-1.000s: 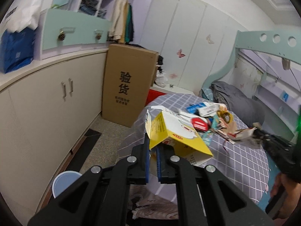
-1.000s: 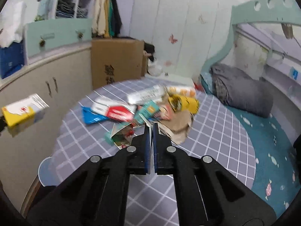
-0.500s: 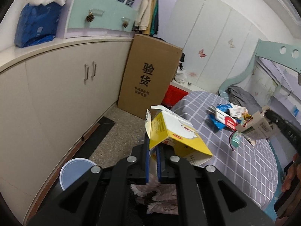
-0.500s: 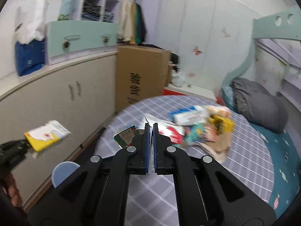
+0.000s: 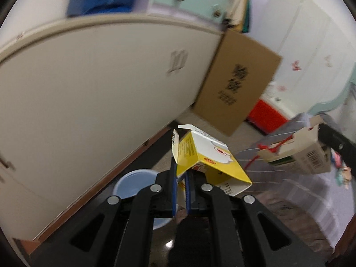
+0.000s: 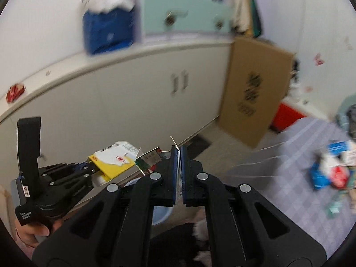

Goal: Collect trash
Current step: 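Carry the yellow-white box with the left tool over the blue wastebasket, then open the left tool to drop the box into the wastebasket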

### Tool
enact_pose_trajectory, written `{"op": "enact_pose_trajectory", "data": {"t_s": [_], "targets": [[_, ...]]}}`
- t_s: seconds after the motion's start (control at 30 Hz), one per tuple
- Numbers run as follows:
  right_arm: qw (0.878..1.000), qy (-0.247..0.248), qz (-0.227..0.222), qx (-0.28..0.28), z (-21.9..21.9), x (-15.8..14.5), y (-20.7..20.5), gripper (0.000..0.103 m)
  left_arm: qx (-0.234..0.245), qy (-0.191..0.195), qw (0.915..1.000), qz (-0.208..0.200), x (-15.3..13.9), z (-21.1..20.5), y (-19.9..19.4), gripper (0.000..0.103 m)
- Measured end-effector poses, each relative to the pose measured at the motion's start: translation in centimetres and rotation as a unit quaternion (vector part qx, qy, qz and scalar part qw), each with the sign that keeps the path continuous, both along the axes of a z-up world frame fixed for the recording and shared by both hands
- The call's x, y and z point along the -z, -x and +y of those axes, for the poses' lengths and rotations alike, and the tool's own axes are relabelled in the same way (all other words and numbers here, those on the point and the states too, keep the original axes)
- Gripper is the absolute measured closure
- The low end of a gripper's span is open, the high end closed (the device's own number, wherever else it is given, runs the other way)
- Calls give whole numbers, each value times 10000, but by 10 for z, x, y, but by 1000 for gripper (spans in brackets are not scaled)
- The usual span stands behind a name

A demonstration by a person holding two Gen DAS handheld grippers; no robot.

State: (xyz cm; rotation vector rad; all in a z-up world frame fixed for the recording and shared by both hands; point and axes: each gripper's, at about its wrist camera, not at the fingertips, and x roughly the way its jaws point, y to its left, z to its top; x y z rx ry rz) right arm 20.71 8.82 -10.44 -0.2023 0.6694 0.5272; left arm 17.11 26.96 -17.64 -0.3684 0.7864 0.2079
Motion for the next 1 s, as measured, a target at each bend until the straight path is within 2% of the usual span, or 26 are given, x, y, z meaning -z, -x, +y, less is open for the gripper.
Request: {"op": "enact_pose_trajectory", "data": {"t_s": [0.17, 0.23, 0.33, 0.37, 0.4, 0.47, 0.5, 0.77, 1.0], "targets": [[9972, 196, 596, -402, 59, 63, -22, 99, -520, -178, 9963, 658, 48, 45, -13, 97], [9926, 307, 1014, -590, 91, 106, -39, 99, -686, -268, 9932, 899, 65, 58, -17, 97], [9887, 584, 1223, -637, 111, 138, -51, 98, -795, -342, 9891, 1193, 89, 72, -24, 97], [9878, 632, 1269, -641, 114, 145, -54, 97, -806, -332, 9883, 1252, 94, 74, -23, 97], [9864, 670, 1361, -633, 117, 153, -58, 91, -812, -318, 9875, 1314, 100, 78, -25, 97], [9858, 669, 1429, -582, 113, 161, -60, 65, -814, -331, 9860, 1417, 110, 80, -28, 97], [9865, 622, 1411, -544, 111, 162, -61, 49, -816, -344, 9855, 1448, 113, 80, -29, 97], [9851, 476, 1605, -390, 94, 171, -62, 47, -724, -331, 9843, 1577, 128, 73, -38, 97], [9879, 253, 1511, -231, 80, 163, -61, 42, -619, -380, 9850, 1565, 127, 61, -42, 97]]}}
